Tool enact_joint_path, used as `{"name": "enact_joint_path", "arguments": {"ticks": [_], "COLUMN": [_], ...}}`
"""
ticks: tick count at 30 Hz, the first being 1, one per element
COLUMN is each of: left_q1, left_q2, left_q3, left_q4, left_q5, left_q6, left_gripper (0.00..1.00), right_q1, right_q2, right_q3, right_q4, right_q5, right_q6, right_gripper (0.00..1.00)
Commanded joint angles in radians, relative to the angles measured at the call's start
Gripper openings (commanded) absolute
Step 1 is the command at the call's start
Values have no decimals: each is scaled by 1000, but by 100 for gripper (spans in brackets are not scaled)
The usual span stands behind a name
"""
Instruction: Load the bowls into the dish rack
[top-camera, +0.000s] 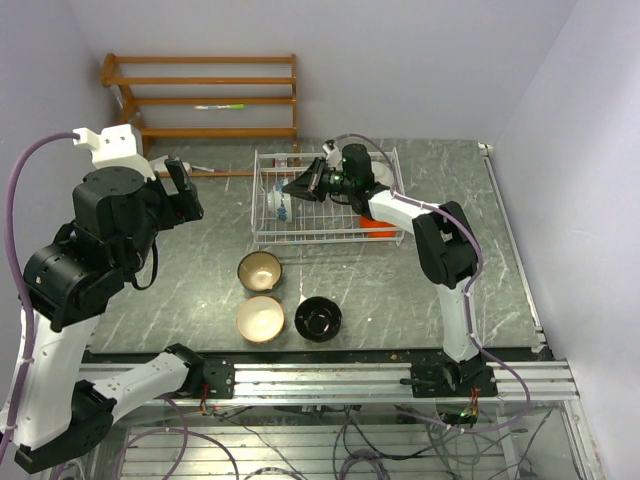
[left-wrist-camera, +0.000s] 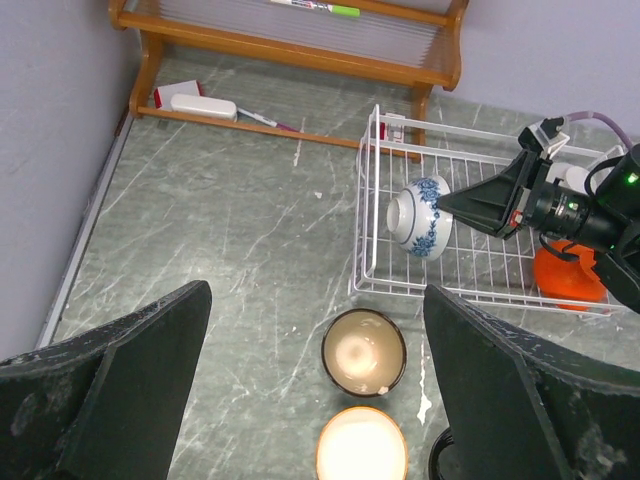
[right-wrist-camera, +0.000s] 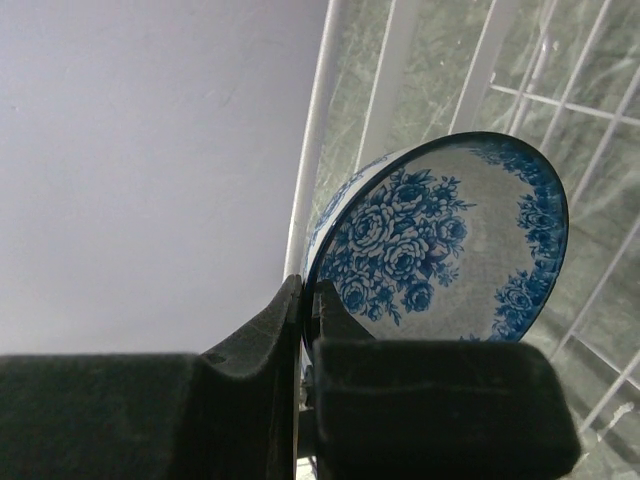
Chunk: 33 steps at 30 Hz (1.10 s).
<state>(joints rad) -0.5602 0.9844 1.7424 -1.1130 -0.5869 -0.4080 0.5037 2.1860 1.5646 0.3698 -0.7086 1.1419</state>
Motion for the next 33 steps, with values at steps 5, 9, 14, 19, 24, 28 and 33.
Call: {"name": "enact_joint_path", "arguments": {"ticks": [5,9,14,19,24,28,33], "left_q1": [-6,-6,-6,-5,-6,-6,-5], "left_q2": [5,12,12,12,14,15,13], "left_q3": [24,23,23,17,10,4,-8], "left_q4": [-2,4,3,5,9,14,23], "left_q5": [-23,-15,-16,-13,-5,-2,4], "left_q6": [23,29,32,31,29,28,23], "left_gripper": [99,99,99,99,99,99,99], "right_q1": [-5,-33,-50,-72,-82,-87,-94], "right_q2": [-14,-25,-62,-78,-103,-127,-152], "right_q3": [-72,-100,-130,-147,-161,-160,-164], "right_q4": [69,43,-13,-36,-83,-147,-205], "right_q5": [-2,6,51,53,70,97,125], "right_q6": [-11,-23,-62,-74,-110,-156,-197], "right_gripper": [2,3,6,12,19,24,28]}}
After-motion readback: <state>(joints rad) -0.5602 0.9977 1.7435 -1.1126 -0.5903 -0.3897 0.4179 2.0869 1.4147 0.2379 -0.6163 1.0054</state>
